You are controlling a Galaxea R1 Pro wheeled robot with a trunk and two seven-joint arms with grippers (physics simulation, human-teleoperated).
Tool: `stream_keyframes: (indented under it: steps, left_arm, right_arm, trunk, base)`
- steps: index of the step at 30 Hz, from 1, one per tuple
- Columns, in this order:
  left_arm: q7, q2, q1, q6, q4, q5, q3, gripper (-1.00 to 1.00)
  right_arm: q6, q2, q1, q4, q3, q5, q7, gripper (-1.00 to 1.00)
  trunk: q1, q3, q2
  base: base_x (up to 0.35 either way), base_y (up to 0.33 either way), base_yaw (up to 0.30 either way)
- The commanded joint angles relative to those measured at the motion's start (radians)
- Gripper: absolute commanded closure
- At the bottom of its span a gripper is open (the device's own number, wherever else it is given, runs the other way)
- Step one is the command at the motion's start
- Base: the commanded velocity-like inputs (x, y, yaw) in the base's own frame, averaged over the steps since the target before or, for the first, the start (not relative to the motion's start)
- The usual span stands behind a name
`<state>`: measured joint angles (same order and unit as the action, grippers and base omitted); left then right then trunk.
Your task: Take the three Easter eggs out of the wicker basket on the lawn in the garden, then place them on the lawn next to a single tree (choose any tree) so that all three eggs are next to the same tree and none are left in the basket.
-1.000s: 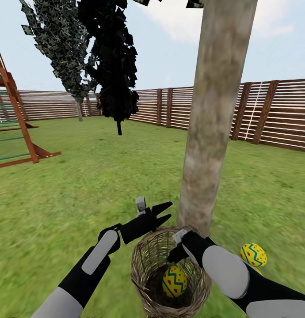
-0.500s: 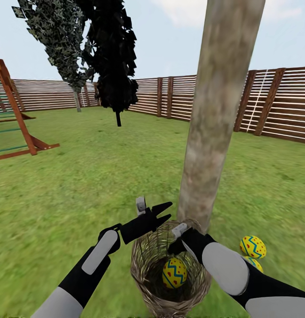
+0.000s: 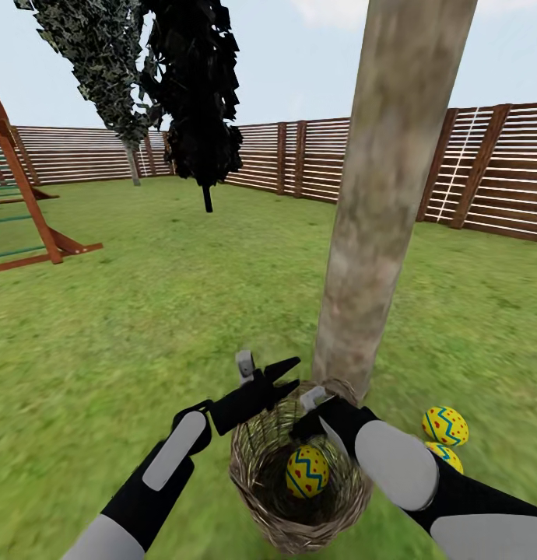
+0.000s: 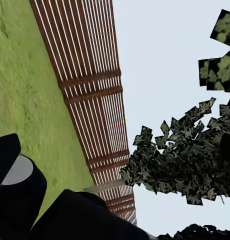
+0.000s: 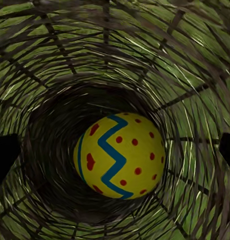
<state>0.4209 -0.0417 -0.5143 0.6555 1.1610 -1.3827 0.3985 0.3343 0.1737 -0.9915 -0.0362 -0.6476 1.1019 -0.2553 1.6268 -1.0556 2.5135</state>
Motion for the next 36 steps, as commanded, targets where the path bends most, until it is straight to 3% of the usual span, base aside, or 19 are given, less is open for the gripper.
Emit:
stream_keyframes:
  steps: [1, 8, 21, 22, 25, 27, 29, 30, 34, 36]
  left_arm:
    - [0.001, -0.001, 0.005, 0.005, -0.001, -0.012, -0.006, -1.00]
    - [0.029, -0.001, 0.011, 0.008, -0.005, -0.049, -0.045, -1.00]
    - [0.032, -0.001, 0.011, 0.008, -0.006, -0.051, -0.117, -1.00]
    - [0.032, -0.001, 0.011, 0.008, -0.005, -0.051, -0.117, -1.00]
    - [0.032, -0.001, 0.011, 0.007, -0.003, -0.051, -0.116, -1.00]
    - [0.033, -0.001, 0.011, 0.008, -0.003, -0.051, -0.116, -1.00]
    - [0.041, -0.001, 0.012, 0.008, -0.003, -0.052, -0.117, -1.00]
    - [0.058, -0.001, 0.011, 0.008, -0.003, -0.051, -0.117, -1.00]
    - [0.080, 0.022, 0.034, 0.005, -0.012, -0.054, -0.140, -1.00]
    - [0.068, 0.019, 0.044, -0.005, -0.009, -0.053, -0.139, -1.00]
  right_arm:
    - [0.004, 0.001, -0.006, -0.003, -0.014, 0.005, -0.013, -1.00]
    - [0.005, 0.001, -0.023, 0.001, -0.054, -0.035, -0.020, -1.00]
    - [-0.001, 0.001, -0.014, -0.002, -0.128, -0.108, 0.026, -1.00]
    - [-0.004, 0.001, -0.014, -0.002, -0.163, -0.513, 0.233, -1.00]
    - [-0.036, 0.001, -0.013, -0.002, -0.164, -0.612, 0.341, -1.00]
    - [-0.066, 0.001, -0.010, -0.002, -0.165, -0.657, 0.419, -1.00]
    - [-0.077, 0.001, -0.007, -0.002, -0.166, -0.677, 0.473, -1.00]
    - [-0.082, 0.001, -0.006, -0.002, -0.168, -0.721, 0.514, -1.00]
    - [-0.059, 0.001, -0.029, 0.004, -0.165, -0.741, 0.519, -1.00]
    - [-0.066, 0.000, -0.040, 0.003, -0.170, -0.737, 0.512, -1.00]
  trunk:
    - [0.000, -0.001, 0.000]
    - [0.000, 0.003, 0.000]
    - [0.000, 0.019, 0.000]
    - [0.000, 0.020, 0.000]
    - [0.000, 0.024, 0.000]
    - [0.000, 0.026, 0.000]
    - [0.000, 0.027, 0.000]
    - [0.000, 0.027, 0.000]
    - [0.000, 0.027, 0.000]
    - [0.000, 0.027, 0.000]
  base:
    - [0.000, 0.000, 0.000]
    - [0.000, 0.151, -0.097]
    - [0.000, 0.302, -0.208]
    - [0.000, 0.303, -0.209]
    - [0.000, 0.218, -0.209]
    - [0.000, 0.061, -0.186]
    - [0.000, 0.022, -0.086]
    - [0.000, 0.004, -0.018]
    - [0.000, 0.000, 0.000]
    - [0.000, 0.000, 0.000]
